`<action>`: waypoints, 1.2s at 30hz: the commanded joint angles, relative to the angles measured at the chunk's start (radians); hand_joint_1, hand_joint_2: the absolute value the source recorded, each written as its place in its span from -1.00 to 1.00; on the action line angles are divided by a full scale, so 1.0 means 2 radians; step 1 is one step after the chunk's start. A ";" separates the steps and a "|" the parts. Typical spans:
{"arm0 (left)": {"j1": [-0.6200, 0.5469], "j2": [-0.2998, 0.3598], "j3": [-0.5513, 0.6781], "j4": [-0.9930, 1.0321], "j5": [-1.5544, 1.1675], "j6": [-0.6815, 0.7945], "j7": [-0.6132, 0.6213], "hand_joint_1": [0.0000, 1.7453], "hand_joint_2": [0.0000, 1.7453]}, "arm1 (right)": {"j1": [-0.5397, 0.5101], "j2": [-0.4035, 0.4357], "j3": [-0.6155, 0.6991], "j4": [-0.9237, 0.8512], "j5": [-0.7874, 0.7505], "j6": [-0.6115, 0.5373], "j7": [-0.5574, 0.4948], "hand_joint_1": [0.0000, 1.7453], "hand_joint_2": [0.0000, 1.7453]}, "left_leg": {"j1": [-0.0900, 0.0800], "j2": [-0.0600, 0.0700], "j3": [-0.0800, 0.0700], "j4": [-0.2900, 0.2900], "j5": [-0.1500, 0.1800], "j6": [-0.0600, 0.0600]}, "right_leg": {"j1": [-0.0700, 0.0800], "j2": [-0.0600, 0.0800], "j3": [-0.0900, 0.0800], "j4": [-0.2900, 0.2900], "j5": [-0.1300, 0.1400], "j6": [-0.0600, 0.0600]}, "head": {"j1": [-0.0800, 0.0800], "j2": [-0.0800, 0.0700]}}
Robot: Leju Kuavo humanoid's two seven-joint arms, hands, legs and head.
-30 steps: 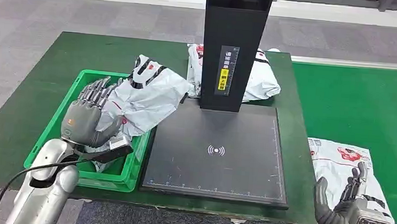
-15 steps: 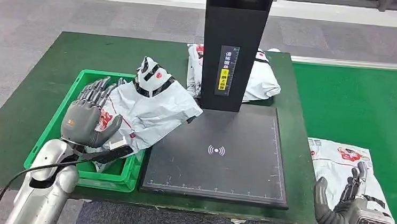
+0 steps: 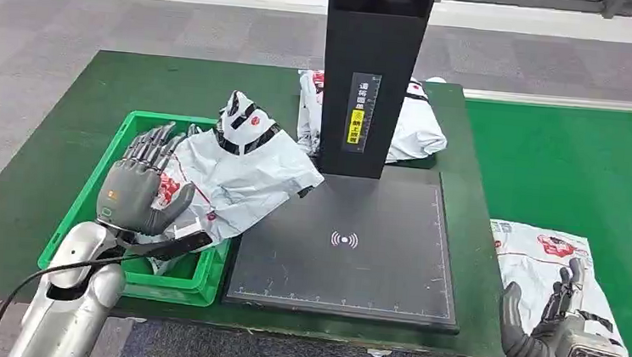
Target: Moved the parcel from conveyor to table for the left to box.
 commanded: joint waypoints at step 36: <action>-0.073 0.080 -0.157 0.209 0.026 -0.183 0.040 -1.00 1.00 | -0.018 -0.042 0.010 0.034 -0.020 -0.012 0.014 -1.00 1.00 | 0.000 -0.001 0.002 -0.001 0.000 0.000 | 0.000 -0.002 0.004 -0.001 0.000 -0.001 | 0.000 0.000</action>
